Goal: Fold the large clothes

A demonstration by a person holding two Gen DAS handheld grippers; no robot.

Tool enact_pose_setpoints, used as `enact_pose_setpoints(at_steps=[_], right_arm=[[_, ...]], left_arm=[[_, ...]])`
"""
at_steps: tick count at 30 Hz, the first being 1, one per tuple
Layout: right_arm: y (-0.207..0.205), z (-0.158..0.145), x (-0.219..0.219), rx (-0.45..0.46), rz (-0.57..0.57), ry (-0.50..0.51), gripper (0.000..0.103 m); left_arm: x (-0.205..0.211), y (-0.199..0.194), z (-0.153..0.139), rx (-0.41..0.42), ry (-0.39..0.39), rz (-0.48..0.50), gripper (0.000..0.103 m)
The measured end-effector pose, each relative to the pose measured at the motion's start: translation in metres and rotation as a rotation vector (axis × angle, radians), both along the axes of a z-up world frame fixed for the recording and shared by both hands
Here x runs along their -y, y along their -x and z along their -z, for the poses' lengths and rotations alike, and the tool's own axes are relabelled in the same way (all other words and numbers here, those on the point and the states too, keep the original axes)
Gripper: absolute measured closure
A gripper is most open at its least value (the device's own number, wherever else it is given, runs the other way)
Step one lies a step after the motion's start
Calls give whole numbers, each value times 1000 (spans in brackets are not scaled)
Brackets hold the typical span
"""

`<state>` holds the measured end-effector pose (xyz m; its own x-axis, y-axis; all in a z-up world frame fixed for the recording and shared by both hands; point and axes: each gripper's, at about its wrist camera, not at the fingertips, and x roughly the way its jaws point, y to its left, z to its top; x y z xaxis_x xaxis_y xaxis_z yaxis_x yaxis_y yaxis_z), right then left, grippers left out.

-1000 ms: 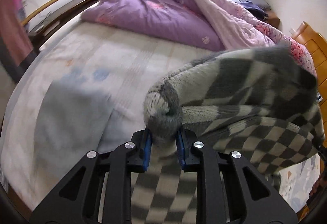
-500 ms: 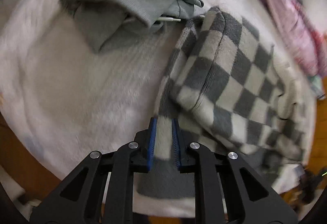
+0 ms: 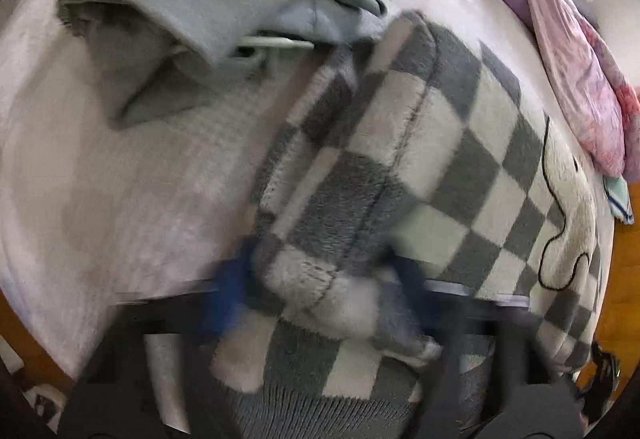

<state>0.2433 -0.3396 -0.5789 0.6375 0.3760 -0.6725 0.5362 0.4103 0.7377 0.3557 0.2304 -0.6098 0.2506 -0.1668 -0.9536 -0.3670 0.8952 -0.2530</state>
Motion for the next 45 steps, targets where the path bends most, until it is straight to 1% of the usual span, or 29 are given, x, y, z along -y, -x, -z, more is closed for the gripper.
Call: enact_pose_setpoints(at_steps=[1, 3, 5, 6, 8, 9, 13, 17, 19, 20, 21, 22, 23, 24, 25, 26, 27, 29, 30, 31, 32, 33, 34, 35, 36, 39, 40, 43, 45], right_arm=[[-4, -5, -1, -8, -31, 35, 77], [-8, -23, -3, 16, -114, 116, 82], [-2, -41, 3, 67, -146, 69, 83], [2, -47, 5, 65, -157, 75, 83], [9, -55, 8, 33, -210, 153, 83], [13, -52, 8, -16, -237, 209, 83], [28, -9, 1, -183, -292, 295, 83], [28, 27, -1, -259, -262, 296, 80], [20, 32, -1, -296, -234, 284, 74], [18, 29, -2, -316, -224, 286, 66], [14, 20, -4, -363, -216, 316, 43], [11, 8, -7, -436, -194, 366, 33], [11, -8, -9, -473, -156, 414, 30], [14, -21, -12, -466, -134, 450, 30], [8, -39, -18, -447, -131, 517, 30], [-2, -56, -30, -426, -150, 595, 30], [-13, -67, -45, -378, -179, 635, 30], [-50, -85, -91, -213, -325, 636, 33], [-60, -88, -109, -168, -377, 642, 35], [-84, -91, -147, -86, -476, 656, 37], [-99, -92, -169, -38, -535, 659, 49], [-119, -88, -201, 6, -608, 673, 66], [-138, -80, -229, 29, -669, 681, 78], [-154, -70, -246, 31, -711, 668, 96], [-172, -52, -265, 7, -749, 634, 102], [-197, 12, -284, -139, -808, 687, 103], [-201, 22, -280, -119, -772, 666, 103], [-199, 14, -271, -138, -728, 574, 103], [-178, 15, -266, -164, -743, 520, 103]], left_arm=[[3, 0, -5, 2, -22, 21, 79], [6, 4, -24, 31, -26, 47, 81], [-1, 18, -50, 69, 18, 54, 81], [-6, 25, -58, 73, 27, 59, 81], [-18, 35, -58, 53, 19, 62, 81], [-23, 38, -54, 39, 15, 55, 81], [-36, 49, -16, -64, 59, 14, 78], [-36, 49, -7, -66, 29, 23, 78], [-33, 46, -4, -64, 27, 26, 70], [-32, 46, -1, -69, 40, 25, 66], [-33, 49, -2, -68, 54, 26, 49], [-34, 51, -4, -61, 62, 23, 25], [-39, 56, -10, -31, 69, 10, 18], [-44, 62, -17, 12, 63, -4, 16], [-48, 66, -23, 40, 57, -18, 15], [-51, 70, -24, 45, 54, -33, 14], [-54, 73, -23, 41, 61, -54, 14], [-58, 81, -14, 3, 95, -84, 14], [-56, 84, -9, -15, 85, -86, 14], [-53, 90, -7, -13, 70, -79, 14], [-51, 92, -2, -15, 59, -69, 14], [-47, 94, 3, -23, 59, -56, 14], [-43, 98, 10, -36, 79, -41, 14], [-39, 99, 16, -52, 84, -33, 14], [-40, 99, 18, -60, 80, -30, 14], [-42, 99, 24, -62, 98, -43, 12], [-43, 97, 26, -65, 104, -42, 12], [-41, 92, 28, -78, 88, -11, 12], [-32, 81, 31, -74, 82, 1, 11]])
